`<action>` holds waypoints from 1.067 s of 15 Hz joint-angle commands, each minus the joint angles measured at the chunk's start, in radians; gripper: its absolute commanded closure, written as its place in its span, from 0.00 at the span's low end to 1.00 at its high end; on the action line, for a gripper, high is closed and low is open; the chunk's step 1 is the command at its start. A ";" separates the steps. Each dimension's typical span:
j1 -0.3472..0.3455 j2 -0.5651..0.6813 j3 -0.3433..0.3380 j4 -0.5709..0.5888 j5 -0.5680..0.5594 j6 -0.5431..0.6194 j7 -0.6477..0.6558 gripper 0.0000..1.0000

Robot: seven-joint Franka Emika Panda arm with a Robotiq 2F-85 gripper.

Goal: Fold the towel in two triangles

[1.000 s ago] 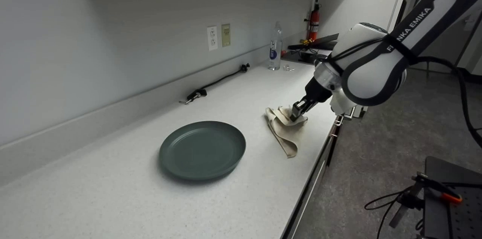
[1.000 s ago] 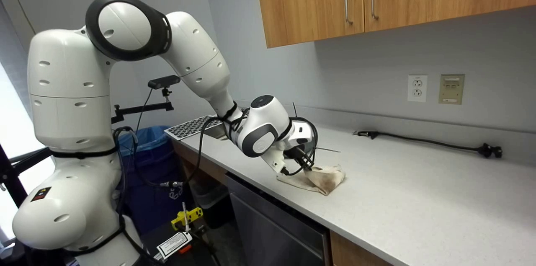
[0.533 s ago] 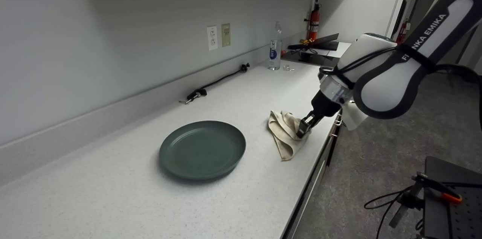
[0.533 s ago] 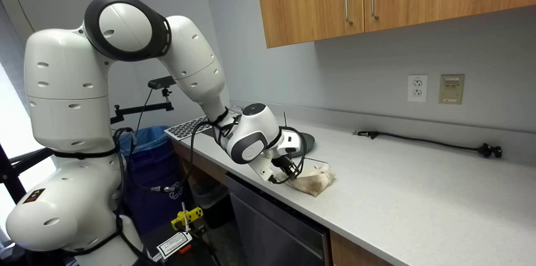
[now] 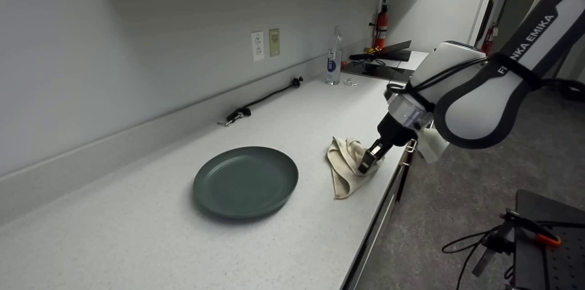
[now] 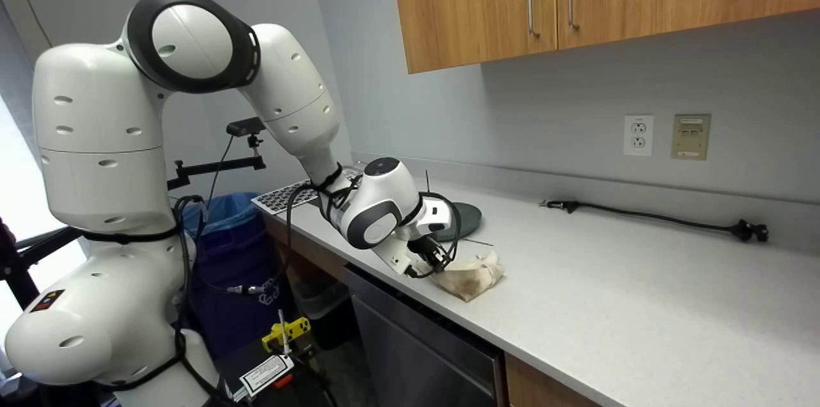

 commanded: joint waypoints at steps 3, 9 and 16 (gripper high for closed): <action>-0.011 -0.038 0.030 -0.009 -0.026 0.031 -0.039 0.99; -0.017 -0.027 0.060 0.011 -0.040 0.124 -0.025 0.99; -0.021 -0.019 0.095 0.002 -0.047 0.165 -0.016 0.99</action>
